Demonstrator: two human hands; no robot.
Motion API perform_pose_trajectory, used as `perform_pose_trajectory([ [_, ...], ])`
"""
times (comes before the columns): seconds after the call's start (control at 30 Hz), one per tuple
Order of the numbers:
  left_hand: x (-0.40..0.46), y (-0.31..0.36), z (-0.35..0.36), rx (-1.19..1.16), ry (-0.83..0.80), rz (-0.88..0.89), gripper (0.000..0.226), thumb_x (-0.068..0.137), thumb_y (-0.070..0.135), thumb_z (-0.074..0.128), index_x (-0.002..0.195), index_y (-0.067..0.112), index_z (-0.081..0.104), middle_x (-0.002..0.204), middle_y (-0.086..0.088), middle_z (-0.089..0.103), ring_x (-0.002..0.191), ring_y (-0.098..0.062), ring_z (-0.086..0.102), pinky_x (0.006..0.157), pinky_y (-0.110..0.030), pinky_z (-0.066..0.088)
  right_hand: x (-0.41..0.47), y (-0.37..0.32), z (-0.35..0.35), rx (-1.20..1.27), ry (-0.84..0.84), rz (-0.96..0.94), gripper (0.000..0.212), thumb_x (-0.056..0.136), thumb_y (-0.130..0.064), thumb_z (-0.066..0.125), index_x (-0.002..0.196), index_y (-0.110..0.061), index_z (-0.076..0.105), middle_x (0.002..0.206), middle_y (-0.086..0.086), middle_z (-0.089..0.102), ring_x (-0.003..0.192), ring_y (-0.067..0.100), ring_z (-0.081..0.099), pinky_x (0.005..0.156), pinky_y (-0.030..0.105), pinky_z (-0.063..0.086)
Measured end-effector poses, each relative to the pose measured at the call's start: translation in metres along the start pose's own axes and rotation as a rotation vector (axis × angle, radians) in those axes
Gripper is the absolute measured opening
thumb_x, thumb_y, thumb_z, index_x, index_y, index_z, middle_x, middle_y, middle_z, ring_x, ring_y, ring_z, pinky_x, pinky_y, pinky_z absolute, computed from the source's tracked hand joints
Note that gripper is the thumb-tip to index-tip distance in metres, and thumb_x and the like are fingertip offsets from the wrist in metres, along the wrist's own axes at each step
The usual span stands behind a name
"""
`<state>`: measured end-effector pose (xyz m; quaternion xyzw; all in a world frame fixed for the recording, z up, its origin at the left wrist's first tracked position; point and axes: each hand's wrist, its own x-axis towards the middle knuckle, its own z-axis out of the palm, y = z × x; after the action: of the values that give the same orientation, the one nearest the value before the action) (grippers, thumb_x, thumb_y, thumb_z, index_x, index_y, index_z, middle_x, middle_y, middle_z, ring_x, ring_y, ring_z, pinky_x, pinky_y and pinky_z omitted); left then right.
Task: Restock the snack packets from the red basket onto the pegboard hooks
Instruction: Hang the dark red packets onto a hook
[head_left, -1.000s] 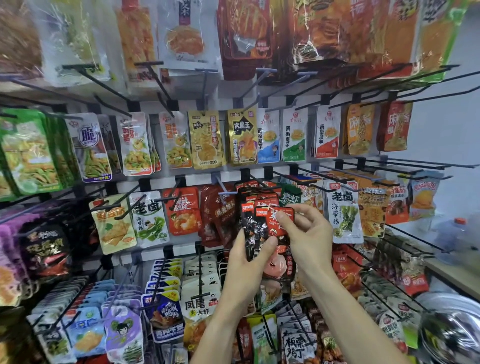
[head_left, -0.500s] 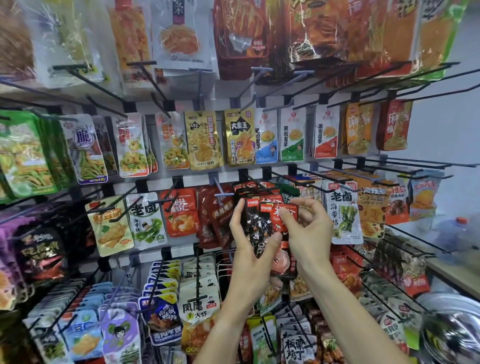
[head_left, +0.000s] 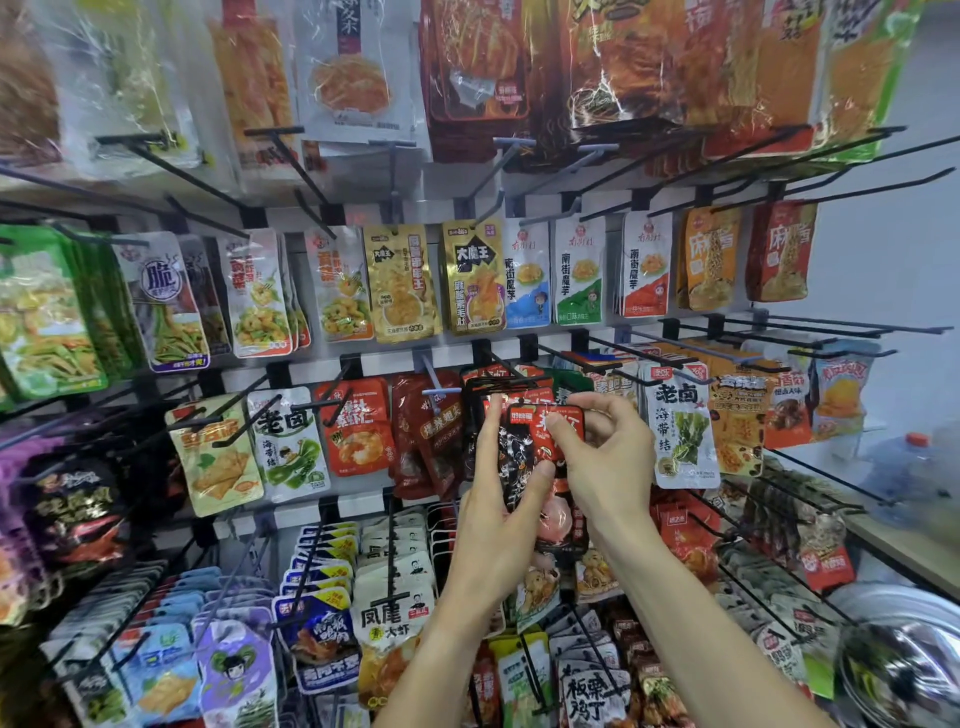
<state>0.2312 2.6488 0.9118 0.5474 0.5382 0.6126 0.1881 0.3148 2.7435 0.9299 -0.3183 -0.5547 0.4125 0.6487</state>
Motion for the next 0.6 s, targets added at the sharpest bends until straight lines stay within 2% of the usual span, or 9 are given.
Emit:
perform_pose_trajectory([
  [0.07,0.003,-0.002,-0.001,0.031,0.006,0.012,0.079,0.107,0.032,0.061,0.155,0.069,0.012,0.102,0.044,0.066,0.079,-0.022,0.077,0.058,-0.044,0.065,0.002,0.001,0.001,-0.003,0.002,0.012,0.023,0.088,-0.014,0.083,0.1,-0.025,0.066,0.089,-0.003,0.079,0.087,0.014,0.076,0.076,0.029,0.061],
  [0.17,0.006,-0.005,-0.003,0.044,0.016,-0.014,0.079,0.107,0.033,0.06,0.151,0.075,0.011,0.092,0.001,0.075,0.07,-0.047,0.067,0.053,-0.048,0.064,0.003,0.003,0.003,-0.019,0.011,0.024,0.023,0.087,-0.016,0.083,0.1,-0.025,0.066,0.088,-0.002,0.079,0.084,0.012,0.076,0.077,0.031,0.061],
  [0.23,0.009,-0.007,-0.005,0.09,0.009,0.006,0.078,0.107,0.034,0.059,0.151,0.075,0.008,0.083,-0.015,0.069,0.058,-0.044,0.055,0.052,-0.049,0.062,0.004,0.002,0.003,-0.018,0.017,0.035,0.021,0.088,-0.017,0.083,0.101,-0.023,0.068,0.087,-0.003,0.079,0.083,0.011,0.076,0.077,0.031,0.061],
  [0.33,0.012,-0.011,-0.009,0.192,-0.01,0.048,0.078,0.107,0.04,0.057,0.153,0.074,0.003,0.081,-0.017,0.071,0.05,-0.018,0.04,0.05,-0.042,0.048,0.004,-0.001,0.002,0.028,0.015,0.075,0.019,0.087,-0.015,0.084,0.102,-0.019,0.072,0.086,-0.004,0.08,0.084,0.009,0.077,0.078,0.027,0.061],
  [0.47,0.012,-0.012,-0.012,0.328,0.014,0.055,0.077,0.104,0.052,0.056,0.152,0.074,-0.001,0.078,-0.008,0.074,0.046,-0.013,0.043,0.055,-0.036,0.043,0.002,-0.002,0.002,0.058,-0.006,0.102,0.018,0.087,-0.012,0.084,0.1,-0.02,0.074,0.085,-0.004,0.08,0.081,0.009,0.077,0.08,0.032,0.062],
  [0.5,0.013,-0.014,-0.013,0.379,0.036,0.063,0.077,0.102,0.057,0.055,0.153,0.073,-0.001,0.083,-0.005,0.077,0.05,-0.011,0.052,0.059,-0.036,0.047,0.001,-0.002,0.002,0.054,-0.009,0.102,0.019,0.087,-0.011,0.083,0.099,-0.022,0.074,0.087,-0.004,0.08,0.084,0.009,0.077,0.08,0.031,0.062],
  [0.53,0.014,-0.015,-0.014,0.433,0.064,0.078,0.078,0.1,0.061,0.056,0.156,0.069,0.001,0.099,0.0,0.08,0.066,-0.007,0.065,0.07,-0.033,0.052,0.0,-0.003,0.001,0.043,-0.015,0.087,0.02,0.087,-0.011,0.083,0.099,-0.024,0.075,0.09,-0.005,0.08,0.088,0.008,0.076,0.081,0.03,0.061],
  [0.57,0.015,-0.016,-0.015,0.462,0.094,0.096,0.08,0.099,0.063,0.059,0.159,0.064,0.007,0.124,0.005,0.076,0.097,-0.003,0.071,0.086,-0.027,0.054,-0.001,-0.003,0.0,0.015,-0.024,0.05,0.022,0.088,-0.011,0.082,0.099,-0.028,0.074,0.094,-0.007,0.079,0.092,0.006,0.074,0.084,0.029,0.059],
  [0.6,0.016,-0.017,-0.016,0.448,0.106,0.108,0.081,0.098,0.06,0.063,0.162,0.057,0.014,0.147,0.012,0.063,0.127,0.003,0.058,0.102,-0.019,0.045,-0.002,-0.004,-0.001,-0.024,-0.035,0.013,0.024,0.089,-0.01,0.08,0.1,-0.031,0.073,0.098,-0.01,0.077,0.097,0.004,0.072,0.086,0.029,0.057],
])
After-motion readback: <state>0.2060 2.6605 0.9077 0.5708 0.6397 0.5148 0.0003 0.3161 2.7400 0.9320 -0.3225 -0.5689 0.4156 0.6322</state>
